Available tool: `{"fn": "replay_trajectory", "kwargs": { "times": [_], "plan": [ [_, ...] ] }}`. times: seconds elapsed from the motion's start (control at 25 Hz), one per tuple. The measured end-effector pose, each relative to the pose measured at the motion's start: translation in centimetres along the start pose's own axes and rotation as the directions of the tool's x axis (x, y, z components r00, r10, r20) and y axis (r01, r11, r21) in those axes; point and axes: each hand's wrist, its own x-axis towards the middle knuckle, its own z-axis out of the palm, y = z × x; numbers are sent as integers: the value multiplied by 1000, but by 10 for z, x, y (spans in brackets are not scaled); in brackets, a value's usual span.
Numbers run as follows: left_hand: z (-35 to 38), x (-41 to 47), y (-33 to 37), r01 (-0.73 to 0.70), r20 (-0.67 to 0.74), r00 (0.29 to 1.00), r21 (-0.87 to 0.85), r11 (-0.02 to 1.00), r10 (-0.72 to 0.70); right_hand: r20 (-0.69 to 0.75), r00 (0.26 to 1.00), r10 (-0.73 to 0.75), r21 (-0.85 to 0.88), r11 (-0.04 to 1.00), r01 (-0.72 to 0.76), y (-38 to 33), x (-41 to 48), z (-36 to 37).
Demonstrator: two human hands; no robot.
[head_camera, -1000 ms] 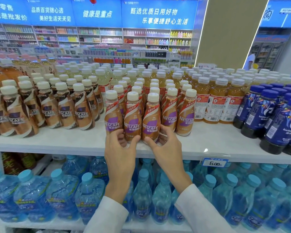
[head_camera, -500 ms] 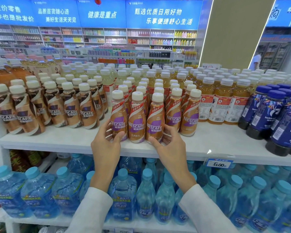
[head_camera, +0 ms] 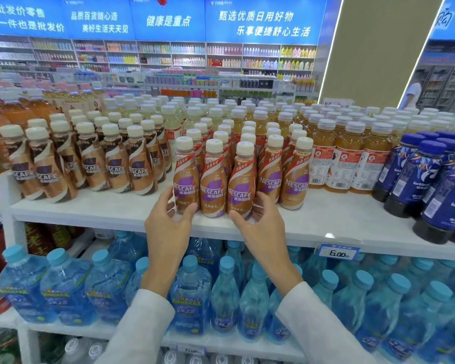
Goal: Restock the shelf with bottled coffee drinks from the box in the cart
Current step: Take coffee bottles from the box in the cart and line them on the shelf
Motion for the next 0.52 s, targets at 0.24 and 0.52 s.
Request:
{"fn": "replay_trajectory", "kwargs": {
  "times": [0.24,0.52],
  "plan": [
    [-50,-64,-10,31,-85,996,185,982,-15,26,995,-94,56,994,92,10,-55,-15],
    [-157,-183,-50,327,-370,909,341,881,-194,392,919,-39,141,990,-18,38,-151,34]
  ]
}}
